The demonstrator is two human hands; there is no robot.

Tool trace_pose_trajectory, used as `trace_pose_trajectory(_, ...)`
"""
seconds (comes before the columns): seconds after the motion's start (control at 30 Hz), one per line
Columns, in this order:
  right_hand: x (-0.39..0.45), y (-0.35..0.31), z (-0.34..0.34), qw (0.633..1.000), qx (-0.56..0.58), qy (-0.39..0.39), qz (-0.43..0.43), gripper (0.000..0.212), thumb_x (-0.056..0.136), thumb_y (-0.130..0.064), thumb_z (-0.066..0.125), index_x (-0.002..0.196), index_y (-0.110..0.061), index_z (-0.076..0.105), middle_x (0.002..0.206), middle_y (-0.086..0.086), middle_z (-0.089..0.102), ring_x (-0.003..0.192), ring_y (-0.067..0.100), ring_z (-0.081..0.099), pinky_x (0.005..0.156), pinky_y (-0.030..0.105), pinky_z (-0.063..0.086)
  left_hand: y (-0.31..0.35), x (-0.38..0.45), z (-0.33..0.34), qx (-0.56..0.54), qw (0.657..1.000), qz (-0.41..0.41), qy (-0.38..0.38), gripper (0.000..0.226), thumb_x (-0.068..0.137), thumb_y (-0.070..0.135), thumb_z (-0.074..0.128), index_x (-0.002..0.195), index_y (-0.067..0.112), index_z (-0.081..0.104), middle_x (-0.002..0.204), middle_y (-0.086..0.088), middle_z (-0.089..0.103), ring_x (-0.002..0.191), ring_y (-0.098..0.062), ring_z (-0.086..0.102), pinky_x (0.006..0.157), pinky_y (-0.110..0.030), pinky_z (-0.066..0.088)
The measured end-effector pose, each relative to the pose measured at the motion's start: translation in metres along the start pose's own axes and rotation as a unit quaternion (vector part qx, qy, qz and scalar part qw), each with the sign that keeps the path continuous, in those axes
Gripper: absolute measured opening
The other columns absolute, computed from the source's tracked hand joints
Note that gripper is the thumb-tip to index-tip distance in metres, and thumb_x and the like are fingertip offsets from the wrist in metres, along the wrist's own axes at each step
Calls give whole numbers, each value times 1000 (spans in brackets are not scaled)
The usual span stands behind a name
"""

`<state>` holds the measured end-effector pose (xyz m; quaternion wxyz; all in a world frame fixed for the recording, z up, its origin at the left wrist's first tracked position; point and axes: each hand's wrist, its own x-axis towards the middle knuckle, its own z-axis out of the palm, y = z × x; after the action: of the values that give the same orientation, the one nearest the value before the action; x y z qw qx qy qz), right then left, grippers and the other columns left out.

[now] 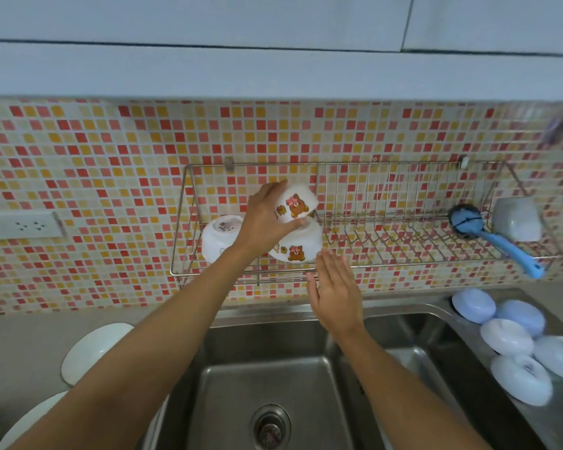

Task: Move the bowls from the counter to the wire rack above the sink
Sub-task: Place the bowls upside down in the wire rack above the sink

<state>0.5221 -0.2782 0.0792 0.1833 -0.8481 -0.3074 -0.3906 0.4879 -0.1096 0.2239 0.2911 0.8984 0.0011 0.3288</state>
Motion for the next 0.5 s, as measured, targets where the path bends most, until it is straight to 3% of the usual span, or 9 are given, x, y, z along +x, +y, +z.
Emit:
trace_pose_trajectory(0.1, -1, 5, 6, 999, 16, 40, -20, 43, 97, -28, 49, 128, -1, 60, 132, 15, 60, 126, 26, 55, 112, 44, 38, -14, 3, 18, 99, 993, 62, -36, 87, 75, 48, 74, 145, 16, 36, 146, -7, 40, 136, -25, 33, 116, -55, 16)
trace_pose_trajectory(0.2, 0, 4, 7, 997, 28, 67, -20, 42, 96, -27, 50, 127, -1, 61, 131, 14, 61, 126, 25, 56, 111, 44, 39, -26, 3, 30, 148, 981, 107, -70, 89, 76, 43, 75, 147, 14, 32, 148, -8, 38, 140, -27, 29, 117, -52, 3)
trace_pose_trajectory(0.5, -1, 4, 13, 994, 35, 97, -19, 39, 95, -24, 52, 126, -1, 62, 130, 14, 62, 126, 24, 56, 111, 44, 39, -48, 5, 51, 180, 967, 136, -118, 91, 73, 39, 77, 147, 13, 31, 151, -9, 35, 140, -30, 26, 117, -42, 7)
